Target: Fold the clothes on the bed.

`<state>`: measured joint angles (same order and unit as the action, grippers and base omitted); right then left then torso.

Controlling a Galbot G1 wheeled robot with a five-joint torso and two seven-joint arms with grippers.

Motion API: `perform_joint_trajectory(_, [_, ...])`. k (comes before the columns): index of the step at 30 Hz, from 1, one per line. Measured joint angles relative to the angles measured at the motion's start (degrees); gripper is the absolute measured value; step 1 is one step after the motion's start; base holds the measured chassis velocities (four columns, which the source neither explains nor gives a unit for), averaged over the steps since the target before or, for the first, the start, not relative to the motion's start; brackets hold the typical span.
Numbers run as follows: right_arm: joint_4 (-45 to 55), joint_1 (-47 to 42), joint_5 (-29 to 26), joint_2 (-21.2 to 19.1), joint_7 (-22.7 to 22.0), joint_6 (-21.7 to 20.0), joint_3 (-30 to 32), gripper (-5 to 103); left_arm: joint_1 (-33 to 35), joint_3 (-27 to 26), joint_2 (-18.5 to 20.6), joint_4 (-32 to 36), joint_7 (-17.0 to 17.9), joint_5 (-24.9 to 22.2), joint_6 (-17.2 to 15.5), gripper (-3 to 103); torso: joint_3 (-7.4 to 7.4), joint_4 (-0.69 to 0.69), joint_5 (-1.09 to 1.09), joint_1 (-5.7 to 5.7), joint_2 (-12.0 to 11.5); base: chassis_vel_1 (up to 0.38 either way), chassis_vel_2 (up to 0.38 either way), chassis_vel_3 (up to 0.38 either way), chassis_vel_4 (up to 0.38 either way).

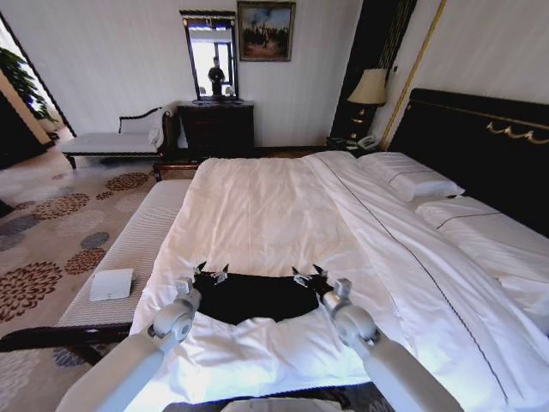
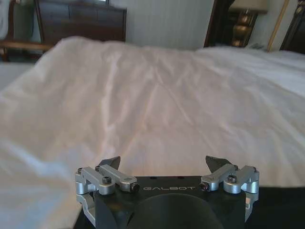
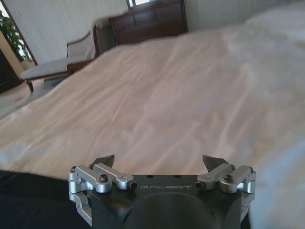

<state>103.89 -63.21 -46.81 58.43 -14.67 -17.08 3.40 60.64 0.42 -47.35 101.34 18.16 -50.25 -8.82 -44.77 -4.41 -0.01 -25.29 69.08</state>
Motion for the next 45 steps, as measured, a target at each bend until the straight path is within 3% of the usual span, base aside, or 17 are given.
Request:
perform_joint_trajectory(7, [1.79,-1.85,-5.06,0.87,-1.82,-2.55,-2.56,100,2.42,0.61,1.75,1.12,0.12,-0.91,0.15,100,0.01,0.00,0.00,0.00,0.00,0.000,0.000,0.000,0.000])
perform_joint_trajectory(15, [5.23,-7.57,-7.05,-0.74,-2.61,-3.78,-3.54,100,7.52,0.19,4.68,5.22,0.01,0.05,0.61,100,0.02,-0.01,0.02,0.02,0.02,0.000,0.000,0.000,0.000])
perform_joint_trajectory(27, [17.51,-19.27,-5.08,-4.46,-2.86,-4.80,-0.80,100,29.86,-8.50,10.51,17.50,-0.29,2.10,1.54,100,0.03,0.00,0.01,0.03,0.03,0.000,0.000,0.000,0.000])
perform_joint_trajectory(31, [18.08,-18.04,-3.36,-4.20,-2.30,-3.80,0.04,100,30.17,-9.49,10.17,17.95,-0.31,3.69,2.31,100,0.02,0.00,0.02,0.03,0.03,0.000,0.000,0.000,0.000])
perform_joint_trajectory(34, [13.29,-12.65,6.08,-2.57,0.31,1.13,-0.11,100,24.02,-9.52,5.72,16.40,1.36,5.41,3.71,100,0.01,-0.01,0.01,0.02,0.03,0.000,0.000,0.000,0.000])
perform_joint_trajectory(36, [11.91,-11.88,8.22,-2.25,0.81,2.47,-0.26,100,22.90,-9.43,4.59,15.77,1.61,5.91,4.08,100,0.01,0.00,0.02,0.01,0.02,0.000,0.000,0.000,0.000])
perform_joint_trajectory(39, [2.38,-8.11,19.84,1.36,3.88,11.82,-1.44,100,17.22,-8.59,-3.33,9.59,2.07,12.00,8.45,100,0.00,-0.01,0.02,0.00,0.01,0.000,0.000,0.000,0.000])
perform_joint_trajectory(40, [2.38,-8.11,19.84,1.36,3.88,11.82,-1.44,100,17.22,-8.59,-3.33,9.59,2.07,12.00,8.45,100,0.00,-0.01,0.02,0.00,0.01,0.000,0.000,0.000,0.000])
perform_joint_trajectory(42, [-1.96,-6.65,24.19,4.03,4.78,15.55,-2.08,100,15.02,-8.08,-6.88,5.19,2.08,15.04,10.76,100,0.01,-0.02,-0.01,0.00,0.02,0.000,0.000,0.000,0.000])
perform_joint_trajectory(43, [-6.14,-5.15,27.01,7.32,5.27,18.16,-2.89,100,12.67,-7.66,-10.18,-0.19,2.24,18.18,12.83,100,0.00,0.00,0.02,0.01,0.01,0.000,0.000,0.000,0.000])
perform_joint_trajectory(45, [-8.46,-4.28,28.18,9.46,5.43,19.20,-3.31,100,11.13,-7.42,-12.21,-3.36,2.14,19.75,13.83,100,0.00,-0.01,0.01,0.01,0.01,0.000,0.000,0.000,0.000])
